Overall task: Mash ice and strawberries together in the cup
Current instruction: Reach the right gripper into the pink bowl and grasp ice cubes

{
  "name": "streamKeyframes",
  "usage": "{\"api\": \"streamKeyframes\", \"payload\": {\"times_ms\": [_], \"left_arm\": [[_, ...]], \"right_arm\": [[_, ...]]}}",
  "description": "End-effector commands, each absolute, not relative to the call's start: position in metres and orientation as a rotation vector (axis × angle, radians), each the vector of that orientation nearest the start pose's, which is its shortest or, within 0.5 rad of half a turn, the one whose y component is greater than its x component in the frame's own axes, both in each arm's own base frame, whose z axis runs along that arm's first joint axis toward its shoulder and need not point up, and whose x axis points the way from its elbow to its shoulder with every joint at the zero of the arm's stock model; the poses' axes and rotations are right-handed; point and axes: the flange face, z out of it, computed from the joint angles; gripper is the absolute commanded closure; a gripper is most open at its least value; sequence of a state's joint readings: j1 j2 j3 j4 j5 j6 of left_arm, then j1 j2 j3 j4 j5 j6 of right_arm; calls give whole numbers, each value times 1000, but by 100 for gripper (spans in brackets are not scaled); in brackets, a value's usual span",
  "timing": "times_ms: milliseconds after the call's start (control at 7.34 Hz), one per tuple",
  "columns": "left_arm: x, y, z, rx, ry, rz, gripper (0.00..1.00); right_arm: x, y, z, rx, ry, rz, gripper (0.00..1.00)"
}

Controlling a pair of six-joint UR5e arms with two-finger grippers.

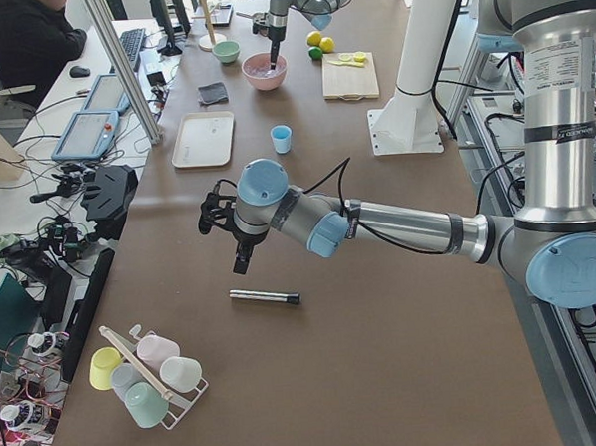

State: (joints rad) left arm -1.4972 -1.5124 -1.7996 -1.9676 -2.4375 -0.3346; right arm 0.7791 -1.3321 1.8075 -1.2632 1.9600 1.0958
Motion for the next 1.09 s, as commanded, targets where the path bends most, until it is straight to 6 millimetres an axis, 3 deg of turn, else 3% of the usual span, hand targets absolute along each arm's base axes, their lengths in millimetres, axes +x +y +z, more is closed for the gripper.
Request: {"api": "streamKeyframes", "payload": {"times_ms": [0,136,545,818,954], "left_arm": [[-22,-483,522,347,930,6,2],[-22,-480,525,350,930,8,2],[-22,-480,524,356,931,10,2],[-22,-480,525,354,931,10,2],[-22,-480,525,353,931,8,2]], "right_arm": [[-354,-478,383,161,-851,135,2],[-366,-481,381,163,-848,127,2],[-365,-483,385,173,-835,126,5],[-365,-485,385,180,-829,131,16],[-367,-485,388,177,-823,131,28]]}}
